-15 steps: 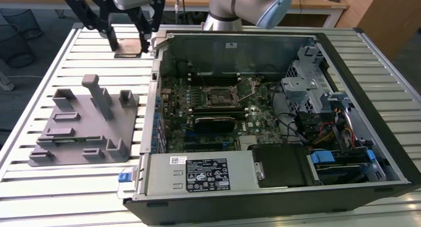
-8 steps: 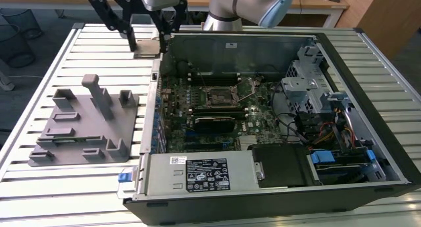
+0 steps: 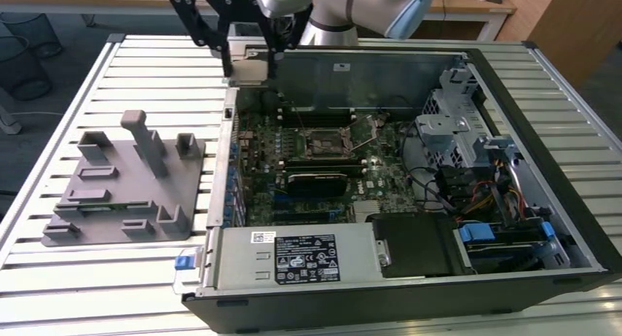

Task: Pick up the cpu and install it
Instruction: 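Pick up the cpu and move it towards the insertion slot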

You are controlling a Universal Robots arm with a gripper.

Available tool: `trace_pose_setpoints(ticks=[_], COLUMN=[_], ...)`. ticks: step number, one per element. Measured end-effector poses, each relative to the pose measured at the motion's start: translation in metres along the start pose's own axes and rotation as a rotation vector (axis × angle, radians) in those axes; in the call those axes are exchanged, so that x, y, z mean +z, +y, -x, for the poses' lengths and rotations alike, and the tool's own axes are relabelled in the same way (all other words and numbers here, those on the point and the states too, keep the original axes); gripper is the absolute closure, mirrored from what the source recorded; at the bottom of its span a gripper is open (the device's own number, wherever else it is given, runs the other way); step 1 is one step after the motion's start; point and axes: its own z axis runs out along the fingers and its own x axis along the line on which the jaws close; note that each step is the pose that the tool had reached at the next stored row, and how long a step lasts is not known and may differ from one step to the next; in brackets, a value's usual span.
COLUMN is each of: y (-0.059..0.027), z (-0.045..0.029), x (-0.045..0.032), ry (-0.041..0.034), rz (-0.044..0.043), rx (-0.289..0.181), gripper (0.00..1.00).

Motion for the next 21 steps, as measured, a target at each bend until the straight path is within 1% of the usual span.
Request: trace_pose_setpoints(ticks=[7,14,21], y=[0.0006,0.0032,0.0046], z=[0.0317,0.0599,0.0914], x=[-0.0004,-0.0008,-0.0009], ry=[-0.0001,-0.0005,-0.0004], rz=[0.0001,0.0001,0.0001], rx=[0.0,0.0,0.0], gripper=[0.46,0.46,0.46])
